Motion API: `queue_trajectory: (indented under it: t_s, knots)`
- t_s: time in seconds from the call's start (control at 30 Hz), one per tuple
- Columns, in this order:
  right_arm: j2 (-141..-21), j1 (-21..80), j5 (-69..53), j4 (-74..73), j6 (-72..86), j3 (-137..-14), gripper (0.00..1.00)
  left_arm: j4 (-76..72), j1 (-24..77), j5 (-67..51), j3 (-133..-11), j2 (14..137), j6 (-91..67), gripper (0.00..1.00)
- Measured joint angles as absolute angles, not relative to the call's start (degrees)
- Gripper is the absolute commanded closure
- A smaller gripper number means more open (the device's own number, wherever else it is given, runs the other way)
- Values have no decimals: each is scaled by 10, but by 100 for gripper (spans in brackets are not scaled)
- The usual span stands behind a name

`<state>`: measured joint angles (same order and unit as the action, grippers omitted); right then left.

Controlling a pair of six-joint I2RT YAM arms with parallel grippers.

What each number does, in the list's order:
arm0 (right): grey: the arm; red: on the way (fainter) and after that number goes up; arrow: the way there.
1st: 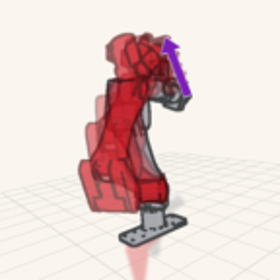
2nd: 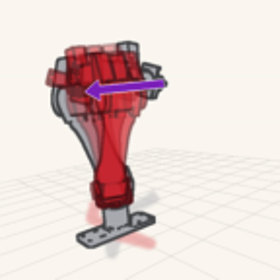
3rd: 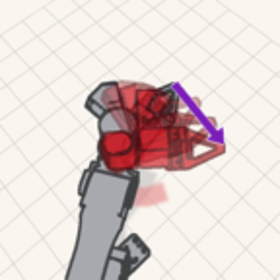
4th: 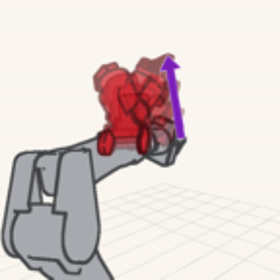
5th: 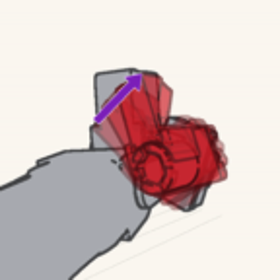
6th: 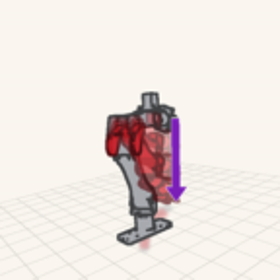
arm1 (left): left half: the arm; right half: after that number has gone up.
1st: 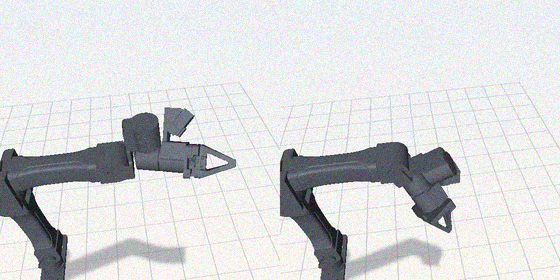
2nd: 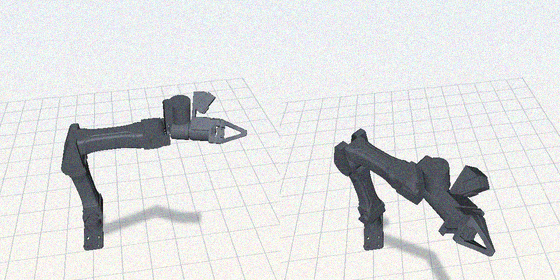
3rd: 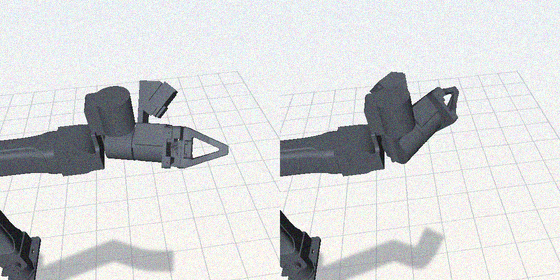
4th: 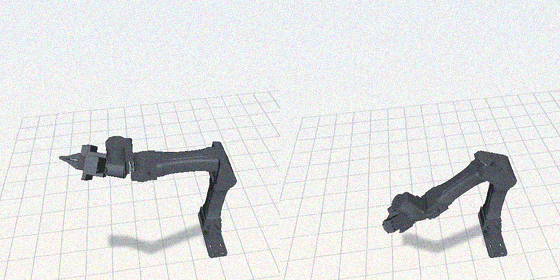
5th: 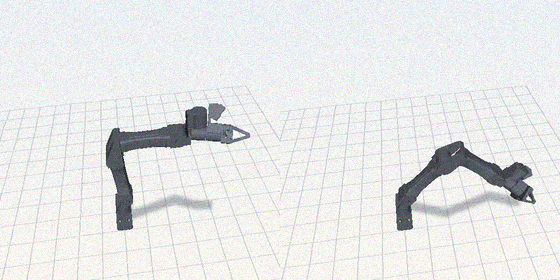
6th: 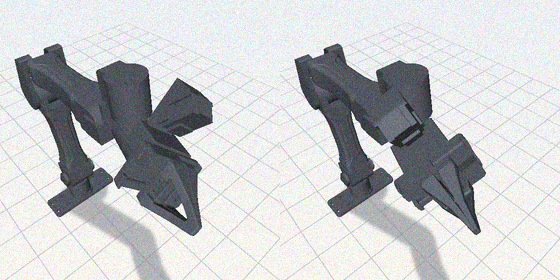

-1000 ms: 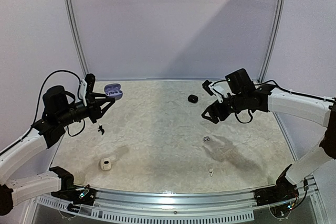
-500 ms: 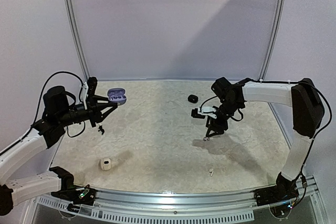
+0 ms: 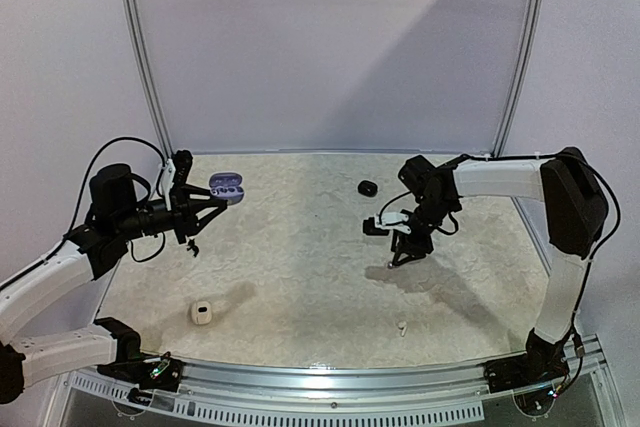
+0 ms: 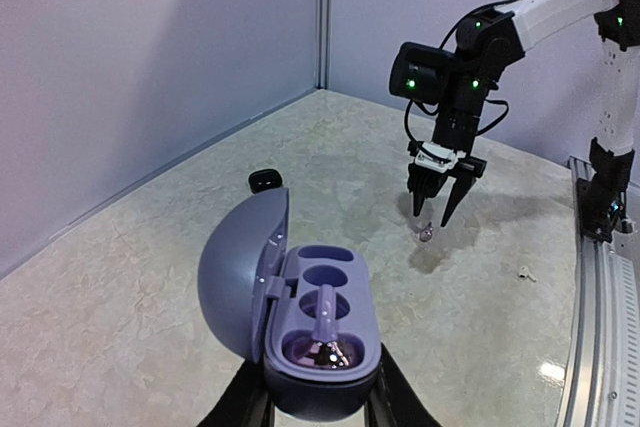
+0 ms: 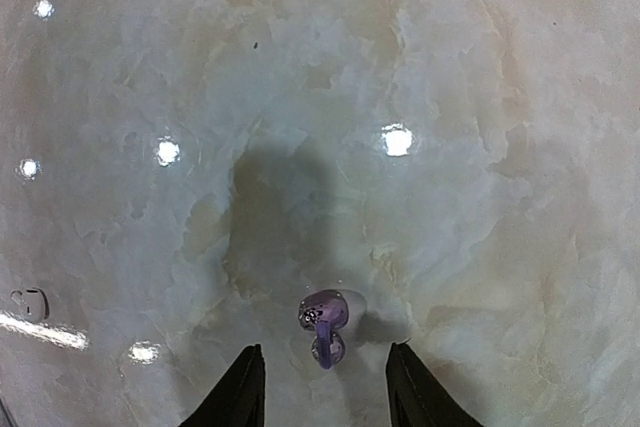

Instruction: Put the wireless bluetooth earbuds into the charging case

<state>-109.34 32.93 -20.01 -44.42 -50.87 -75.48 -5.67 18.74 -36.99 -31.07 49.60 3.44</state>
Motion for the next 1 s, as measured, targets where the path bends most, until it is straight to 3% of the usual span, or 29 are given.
queue_trajectory:
  t_s: [0.73, 1.0]
  knots:
    - [-1119, 330, -203, -432, -507, -756, 76, -57, 187, -358, -315, 496, 46, 100]
    - [-1123, 331, -204, -439, -508, -758, 100, -57, 187, -353, -315, 496, 50, 100]
